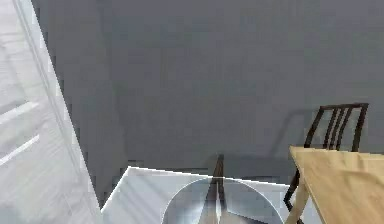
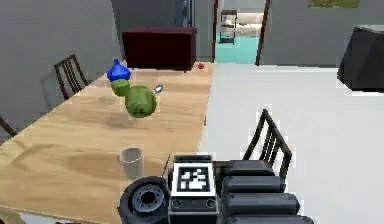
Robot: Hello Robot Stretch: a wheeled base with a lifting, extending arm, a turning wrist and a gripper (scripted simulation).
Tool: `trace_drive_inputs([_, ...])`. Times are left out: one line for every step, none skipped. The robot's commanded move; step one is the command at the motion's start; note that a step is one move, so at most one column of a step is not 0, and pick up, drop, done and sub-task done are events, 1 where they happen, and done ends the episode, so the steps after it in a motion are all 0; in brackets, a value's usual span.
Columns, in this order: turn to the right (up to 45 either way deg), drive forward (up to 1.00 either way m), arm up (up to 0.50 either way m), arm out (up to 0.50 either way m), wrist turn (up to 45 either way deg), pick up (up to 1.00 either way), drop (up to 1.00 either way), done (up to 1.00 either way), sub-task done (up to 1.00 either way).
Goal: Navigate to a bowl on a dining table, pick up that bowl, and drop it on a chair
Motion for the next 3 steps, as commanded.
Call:
trace_drive_inputs([-42.0,0.00,0.00,0.00,0.0,0.00,0.00,0.00,0.00])
trace_drive_inputs([0.0,0.25,0.00,0.00,0.0,0.00,0.00,0.00,0.00])
trace_drive_inputs([45.0,0.00,0.00,0.00,0.0,0.00,0.00,0.00,0.00])
